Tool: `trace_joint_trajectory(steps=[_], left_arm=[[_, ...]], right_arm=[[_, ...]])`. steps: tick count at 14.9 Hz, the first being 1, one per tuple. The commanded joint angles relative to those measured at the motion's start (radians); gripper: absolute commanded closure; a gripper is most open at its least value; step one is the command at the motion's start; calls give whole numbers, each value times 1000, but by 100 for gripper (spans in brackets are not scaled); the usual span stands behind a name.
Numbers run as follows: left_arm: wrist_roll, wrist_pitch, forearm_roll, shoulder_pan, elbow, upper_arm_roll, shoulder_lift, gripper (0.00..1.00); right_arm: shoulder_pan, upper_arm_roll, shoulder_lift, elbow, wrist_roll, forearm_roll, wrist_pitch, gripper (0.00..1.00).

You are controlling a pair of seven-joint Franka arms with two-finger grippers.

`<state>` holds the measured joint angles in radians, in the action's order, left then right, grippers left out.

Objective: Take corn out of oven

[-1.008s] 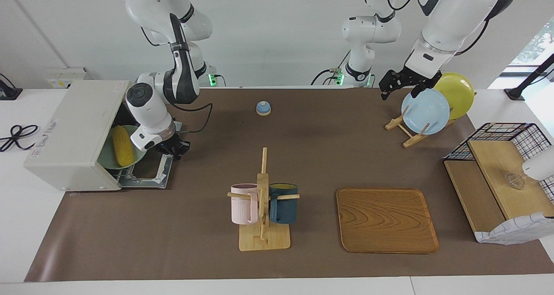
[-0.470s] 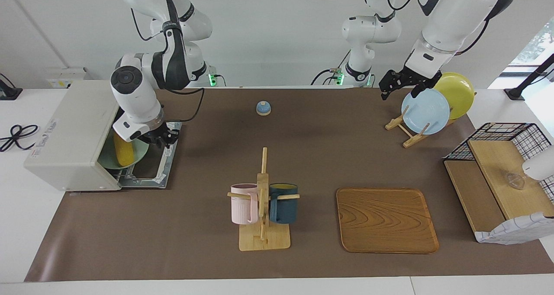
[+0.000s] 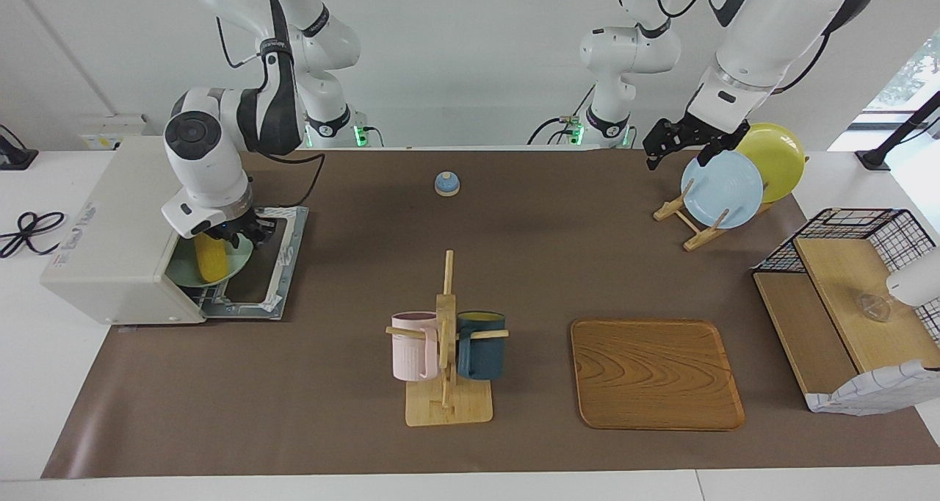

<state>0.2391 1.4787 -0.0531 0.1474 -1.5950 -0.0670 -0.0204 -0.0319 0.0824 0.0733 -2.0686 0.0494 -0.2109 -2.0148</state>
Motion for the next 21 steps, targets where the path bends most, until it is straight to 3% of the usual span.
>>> trace_joint_trajectory(steps=[1,6,8,9,12,14,18,21], left_arm=[[0,6,18,-11,7,-10,-1,0],[0,8,18,-9,7,-10,-1,0],[0,8,18,-8,7,-10,-1,0],[0,8,18,-6,7,-10,-1,0],[0,9,18,-6,7,-11,-1,0],[0,9,16,-5,7,-10,-1,0],[-1,14,16,-5,7,-11,-1,0],[-1,17,16,-5,7,-11,-1,0]], right_arm=[[27,-10,-38,-71,-19,-18,-58,60],[30,-10,-53,-125,-23,-18,-126,65],[30,-9,-64,-151,-23,-18,-139,83],[30,-10,-66,-153,-25,-18,-136,99],[17,-10,-61,-124,-65,-24,-92,100],[9,-22,-46,-50,-63,-24,2,100],[-75,-33,19,169,-11,-7,238,100],[-178,-44,34,223,74,-5,265,100]])
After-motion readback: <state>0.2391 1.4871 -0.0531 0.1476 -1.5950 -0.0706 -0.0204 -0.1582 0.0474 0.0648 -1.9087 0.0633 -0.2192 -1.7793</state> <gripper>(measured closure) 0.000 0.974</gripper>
